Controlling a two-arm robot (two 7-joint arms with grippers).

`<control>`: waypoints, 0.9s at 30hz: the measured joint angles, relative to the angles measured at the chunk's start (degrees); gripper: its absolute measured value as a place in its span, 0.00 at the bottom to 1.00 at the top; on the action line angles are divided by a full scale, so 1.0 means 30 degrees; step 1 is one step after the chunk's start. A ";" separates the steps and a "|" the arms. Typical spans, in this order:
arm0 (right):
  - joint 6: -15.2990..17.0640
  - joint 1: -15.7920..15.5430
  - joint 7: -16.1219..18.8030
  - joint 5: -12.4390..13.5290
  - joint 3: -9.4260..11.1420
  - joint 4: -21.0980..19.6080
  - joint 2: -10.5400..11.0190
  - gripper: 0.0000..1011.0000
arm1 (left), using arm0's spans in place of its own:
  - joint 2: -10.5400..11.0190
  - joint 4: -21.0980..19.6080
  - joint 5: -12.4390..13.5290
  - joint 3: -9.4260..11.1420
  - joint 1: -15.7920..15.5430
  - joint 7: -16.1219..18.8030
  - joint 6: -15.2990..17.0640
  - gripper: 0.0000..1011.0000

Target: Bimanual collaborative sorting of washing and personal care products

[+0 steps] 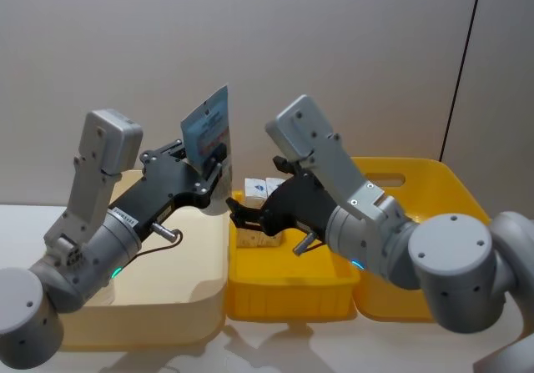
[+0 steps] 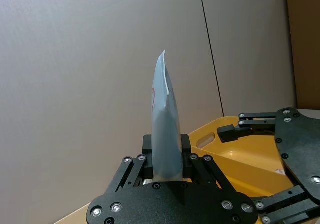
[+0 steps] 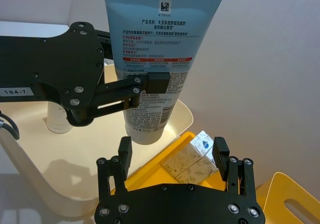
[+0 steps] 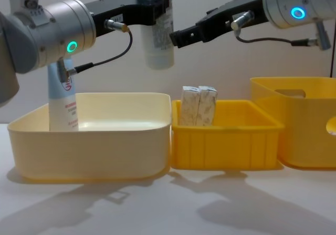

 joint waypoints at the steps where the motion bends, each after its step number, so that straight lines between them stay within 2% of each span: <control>1: 0.0002 0.0028 0.0003 -0.0004 -0.0021 0.0059 -0.0013 0.99 | 0.0005 -0.0031 -0.0007 0.0007 0.0005 -0.0014 -0.0005 0.30; 27: -0.0248 0.0944 0.0134 -0.0453 -0.0612 0.1562 -0.0827 0.99 | 0.0192 -0.1250 -0.0503 0.0535 0.0199 -0.0446 0.0019 0.30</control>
